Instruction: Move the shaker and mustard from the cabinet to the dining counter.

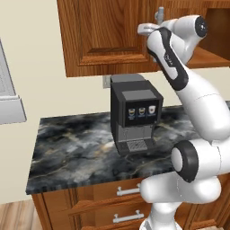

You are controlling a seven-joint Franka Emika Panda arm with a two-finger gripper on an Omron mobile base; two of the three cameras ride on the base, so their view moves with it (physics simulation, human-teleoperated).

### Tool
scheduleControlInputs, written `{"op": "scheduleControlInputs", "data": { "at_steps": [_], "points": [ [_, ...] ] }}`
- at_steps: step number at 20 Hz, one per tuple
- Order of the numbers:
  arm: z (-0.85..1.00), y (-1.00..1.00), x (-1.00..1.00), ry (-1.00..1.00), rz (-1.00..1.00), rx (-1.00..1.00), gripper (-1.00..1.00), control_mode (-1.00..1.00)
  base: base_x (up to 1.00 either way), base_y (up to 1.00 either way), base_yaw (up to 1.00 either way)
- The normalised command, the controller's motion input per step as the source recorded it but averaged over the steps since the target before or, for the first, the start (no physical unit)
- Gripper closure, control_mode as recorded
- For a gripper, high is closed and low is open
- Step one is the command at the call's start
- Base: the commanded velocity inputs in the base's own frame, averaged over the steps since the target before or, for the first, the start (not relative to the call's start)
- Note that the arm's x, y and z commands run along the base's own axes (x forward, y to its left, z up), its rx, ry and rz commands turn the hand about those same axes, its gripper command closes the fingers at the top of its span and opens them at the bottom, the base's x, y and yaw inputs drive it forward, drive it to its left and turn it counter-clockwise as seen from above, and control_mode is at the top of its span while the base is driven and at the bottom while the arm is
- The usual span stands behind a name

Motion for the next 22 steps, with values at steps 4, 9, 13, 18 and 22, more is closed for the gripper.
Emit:
{"op": "scheduleControlInputs", "data": {
  "at_steps": [4,9,13,18,22],
  "points": [
    [-0.26,-0.11,-0.13,0.09,0.0,0.02,1.0,-1.0,0.0,0.0,0.0],
    [-0.08,0.0,-0.72,0.01,0.0,0.0,1.0,-1.0,0.0,0.0,0.0],
    [-0.12,0.0,-0.86,-0.02,-0.01,0.0,1.0,-1.0,0.0,0.0,0.0],
    [-0.09,0.12,-0.99,-0.07,-0.11,0.0,1.0,-1.0,0.0,0.0,0.0],
    [-0.01,0.37,-0.96,-0.01,-0.23,0.0,1.0,-1.0,0.0,0.0,0.0]
  ]
}}
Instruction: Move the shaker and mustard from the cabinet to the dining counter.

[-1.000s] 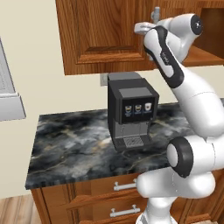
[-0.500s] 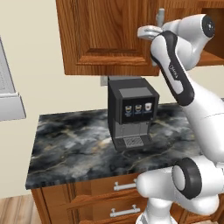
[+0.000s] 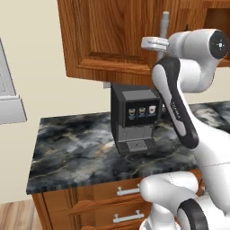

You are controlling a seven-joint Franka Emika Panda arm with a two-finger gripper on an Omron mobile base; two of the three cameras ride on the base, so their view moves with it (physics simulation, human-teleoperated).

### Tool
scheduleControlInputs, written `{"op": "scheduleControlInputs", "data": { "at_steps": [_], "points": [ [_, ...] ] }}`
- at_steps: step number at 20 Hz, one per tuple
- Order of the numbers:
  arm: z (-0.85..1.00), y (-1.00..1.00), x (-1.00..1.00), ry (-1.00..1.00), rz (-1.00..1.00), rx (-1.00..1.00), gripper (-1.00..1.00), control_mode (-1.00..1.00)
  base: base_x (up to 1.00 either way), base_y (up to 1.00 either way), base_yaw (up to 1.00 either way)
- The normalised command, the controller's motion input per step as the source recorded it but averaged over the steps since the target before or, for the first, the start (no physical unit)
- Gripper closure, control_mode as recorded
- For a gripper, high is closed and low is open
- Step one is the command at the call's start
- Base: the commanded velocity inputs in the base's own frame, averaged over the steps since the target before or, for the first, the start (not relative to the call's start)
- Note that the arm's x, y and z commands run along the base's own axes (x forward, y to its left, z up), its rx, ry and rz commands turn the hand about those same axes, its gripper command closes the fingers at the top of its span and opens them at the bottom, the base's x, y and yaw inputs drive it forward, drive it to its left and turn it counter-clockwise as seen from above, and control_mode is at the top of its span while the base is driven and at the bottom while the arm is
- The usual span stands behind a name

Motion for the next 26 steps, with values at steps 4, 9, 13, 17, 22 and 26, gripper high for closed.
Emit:
{"op": "scheduleControlInputs", "data": {
  "at_steps": [4,9,13,17,22,26],
  "points": [
    [0.0,0.47,-0.92,0.0,-0.29,0.0,1.0,-1.0,0.0,0.0,0.0],
    [0.0,0.34,-0.78,0.0,-0.36,0.0,1.0,-1.0,0.0,0.0,0.0],
    [0.0,0.3,-0.48,-0.02,-0.39,0.0,-1.0,-1.0,0.0,0.0,0.0],
    [-0.01,0.28,-0.13,-0.12,-0.35,0.0,-1.0,-1.0,0.0,0.0,0.0],
    [0.0,0.41,0.0,-0.16,-0.32,0.0,-1.0,-1.0,0.0,0.0,0.0],
    [0.0,0.32,-0.08,-0.18,-0.27,-0.03,-1.0,-1.0,0.0,0.0,0.0]
  ]
}}
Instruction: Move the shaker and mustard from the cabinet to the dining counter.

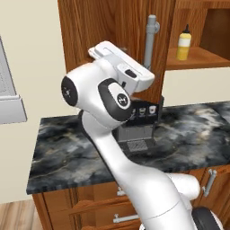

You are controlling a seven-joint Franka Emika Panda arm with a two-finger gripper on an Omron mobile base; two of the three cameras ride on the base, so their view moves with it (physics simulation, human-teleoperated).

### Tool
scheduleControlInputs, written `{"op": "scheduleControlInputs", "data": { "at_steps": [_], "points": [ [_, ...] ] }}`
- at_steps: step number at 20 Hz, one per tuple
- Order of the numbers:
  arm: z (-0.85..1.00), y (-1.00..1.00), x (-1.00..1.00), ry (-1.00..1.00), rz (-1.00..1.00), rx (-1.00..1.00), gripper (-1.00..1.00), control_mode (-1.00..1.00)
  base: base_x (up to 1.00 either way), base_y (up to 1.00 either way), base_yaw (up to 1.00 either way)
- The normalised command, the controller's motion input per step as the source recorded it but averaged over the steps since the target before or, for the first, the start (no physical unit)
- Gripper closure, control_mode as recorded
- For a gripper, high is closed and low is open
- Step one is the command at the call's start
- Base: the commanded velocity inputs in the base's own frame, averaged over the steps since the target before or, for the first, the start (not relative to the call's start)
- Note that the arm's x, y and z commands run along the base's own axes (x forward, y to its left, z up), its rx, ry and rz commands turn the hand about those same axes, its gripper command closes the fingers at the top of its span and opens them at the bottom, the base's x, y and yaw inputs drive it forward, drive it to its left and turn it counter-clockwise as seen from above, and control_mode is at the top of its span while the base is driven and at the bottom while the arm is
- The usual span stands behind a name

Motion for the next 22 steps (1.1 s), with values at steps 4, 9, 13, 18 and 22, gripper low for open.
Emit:
{"op": "scheduleControlInputs", "data": {
  "at_steps": [4,9,13,18,22],
  "points": [
    [0.0,-0.02,-0.53,-0.14,-0.21,-0.01,-1.0,-1.0,0.0,0.0,0.0],
    [0.16,-0.61,-0.96,-0.09,-0.02,0.04,-1.0,-1.0,0.0,0.0,0.0],
    [0.17,-0.92,-0.89,-0.01,0.02,0.16,-1.0,-1.0,0.0,0.0,0.0],
    [0.0,-1.0,-0.16,0.02,0.13,0.22,-1.0,-1.0,0.0,0.0,0.0],
    [-0.15,-1.0,0.13,0.0,0.25,0.22,-1.0,-1.0,0.0,0.0,0.0]
  ]
}}
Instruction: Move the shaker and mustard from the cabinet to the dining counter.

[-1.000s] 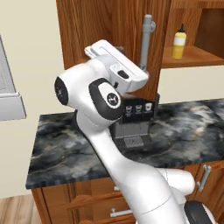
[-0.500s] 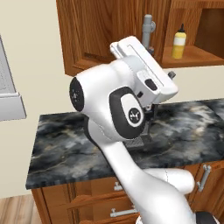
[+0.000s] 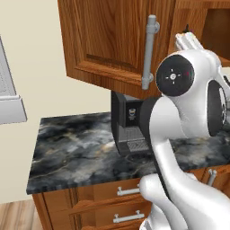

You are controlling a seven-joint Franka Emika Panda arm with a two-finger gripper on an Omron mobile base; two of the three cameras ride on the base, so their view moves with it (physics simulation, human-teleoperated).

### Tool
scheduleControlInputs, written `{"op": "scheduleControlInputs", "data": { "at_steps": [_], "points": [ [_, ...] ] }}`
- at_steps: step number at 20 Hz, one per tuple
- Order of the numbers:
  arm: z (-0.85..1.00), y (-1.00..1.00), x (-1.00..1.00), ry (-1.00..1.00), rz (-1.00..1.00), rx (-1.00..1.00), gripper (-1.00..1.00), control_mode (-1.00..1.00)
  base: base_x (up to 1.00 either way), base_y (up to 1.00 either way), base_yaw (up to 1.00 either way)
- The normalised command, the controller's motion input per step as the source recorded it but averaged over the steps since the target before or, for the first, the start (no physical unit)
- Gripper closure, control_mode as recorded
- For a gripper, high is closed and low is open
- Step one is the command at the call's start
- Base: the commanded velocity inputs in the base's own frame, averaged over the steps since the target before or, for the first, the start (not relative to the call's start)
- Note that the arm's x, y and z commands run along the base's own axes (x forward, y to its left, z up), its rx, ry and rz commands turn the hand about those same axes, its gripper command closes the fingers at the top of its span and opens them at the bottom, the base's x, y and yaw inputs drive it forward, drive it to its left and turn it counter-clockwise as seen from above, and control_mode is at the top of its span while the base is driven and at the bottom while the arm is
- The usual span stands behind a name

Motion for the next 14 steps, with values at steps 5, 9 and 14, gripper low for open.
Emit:
{"op": "scheduleControlInputs", "data": {
  "at_steps": [5,9,14],
  "points": [
    [-0.21,-0.75,0.01,0.0,0.47,0.35,-1.0,-1.0,0.0,0.0,0.0],
    [-0.1,-0.32,0.32,0.07,0.55,0.45,-1.0,-1.0,0.0,0.0,0.0],
    [-0.25,0.0,0.62,0.06,0.55,0.4,-1.0,-1.0,0.0,0.0,0.0]
  ]
}}
